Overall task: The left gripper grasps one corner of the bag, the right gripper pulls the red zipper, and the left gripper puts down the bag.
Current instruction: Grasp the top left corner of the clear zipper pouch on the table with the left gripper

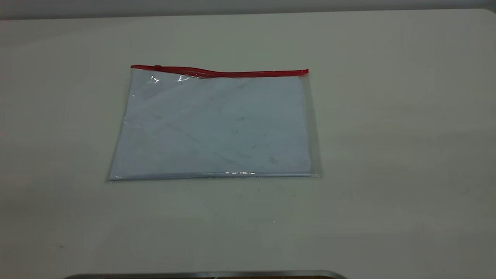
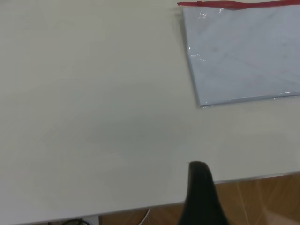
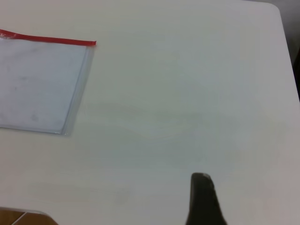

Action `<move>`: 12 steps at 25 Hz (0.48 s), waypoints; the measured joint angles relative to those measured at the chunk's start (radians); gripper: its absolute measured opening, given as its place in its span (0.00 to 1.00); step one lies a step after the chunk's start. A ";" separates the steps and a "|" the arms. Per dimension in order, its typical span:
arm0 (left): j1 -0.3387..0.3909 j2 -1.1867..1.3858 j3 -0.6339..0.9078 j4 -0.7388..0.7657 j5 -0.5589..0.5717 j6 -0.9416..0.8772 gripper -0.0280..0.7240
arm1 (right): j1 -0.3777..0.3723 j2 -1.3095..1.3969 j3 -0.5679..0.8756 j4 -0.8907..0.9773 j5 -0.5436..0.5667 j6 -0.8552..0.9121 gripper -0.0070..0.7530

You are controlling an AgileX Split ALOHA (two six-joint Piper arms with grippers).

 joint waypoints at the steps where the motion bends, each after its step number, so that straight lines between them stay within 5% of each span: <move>1: 0.000 0.000 0.000 0.000 0.000 0.000 0.82 | 0.000 0.000 0.000 0.000 0.000 0.000 0.71; 12: 0.000 0.029 -0.003 0.001 -0.003 -0.033 0.82 | 0.000 0.000 0.000 0.001 -0.001 0.000 0.71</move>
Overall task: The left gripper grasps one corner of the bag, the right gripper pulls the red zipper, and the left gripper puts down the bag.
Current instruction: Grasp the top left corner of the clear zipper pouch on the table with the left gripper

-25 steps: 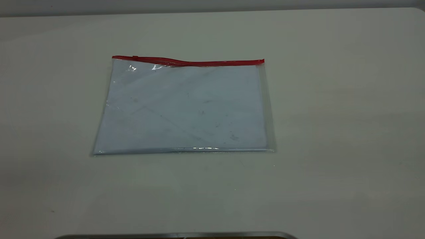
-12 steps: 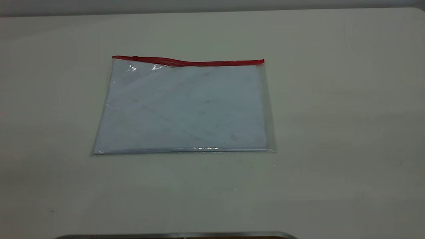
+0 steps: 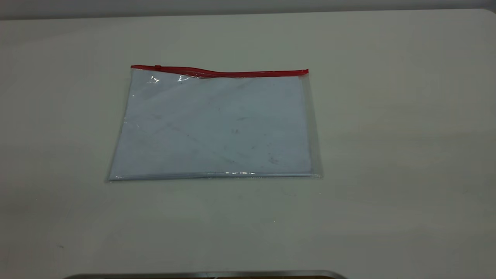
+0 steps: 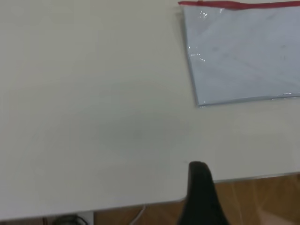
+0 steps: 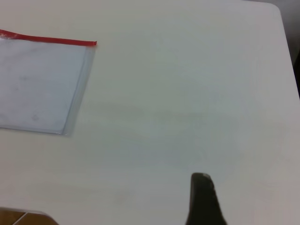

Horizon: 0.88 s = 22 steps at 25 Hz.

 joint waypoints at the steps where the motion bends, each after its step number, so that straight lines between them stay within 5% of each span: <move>1: 0.000 0.024 -0.010 0.000 -0.008 -0.002 0.82 | 0.000 0.000 0.000 0.000 -0.002 0.000 0.71; 22: 0.000 1.168 -0.405 -0.090 -0.447 0.007 0.82 | 0.000 0.657 -0.237 0.083 -0.175 0.014 0.77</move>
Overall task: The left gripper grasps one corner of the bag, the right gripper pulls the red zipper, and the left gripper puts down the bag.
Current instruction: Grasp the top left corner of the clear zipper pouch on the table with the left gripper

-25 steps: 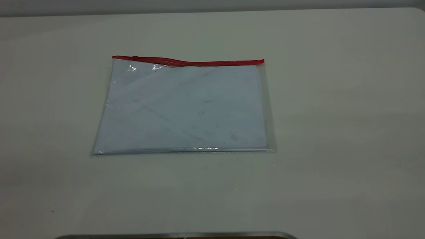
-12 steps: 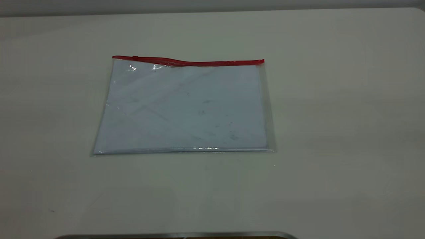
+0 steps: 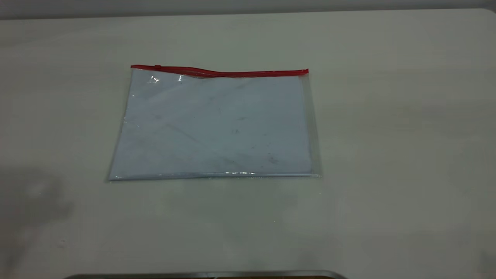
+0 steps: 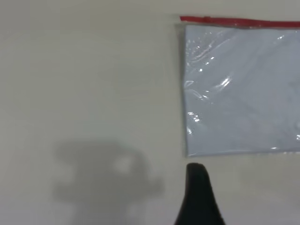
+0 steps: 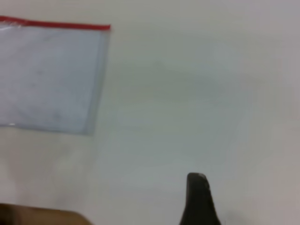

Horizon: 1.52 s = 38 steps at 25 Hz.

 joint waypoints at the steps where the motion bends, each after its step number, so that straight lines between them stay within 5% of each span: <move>1: 0.000 0.053 -0.016 -0.012 -0.021 0.011 0.82 | 0.000 0.039 -0.007 0.016 -0.016 0.000 0.77; 13: 0.000 0.577 -0.290 -0.062 -0.108 0.149 0.82 | 0.000 0.376 -0.041 0.038 -0.210 -0.037 0.77; 26: 0.060 0.985 -0.679 -0.207 0.089 0.416 0.82 | 0.000 0.444 -0.041 0.038 -0.245 -0.083 0.77; 38: 0.060 1.190 -0.707 -0.460 0.023 0.661 0.82 | 0.000 0.444 -0.041 0.039 -0.245 -0.087 0.77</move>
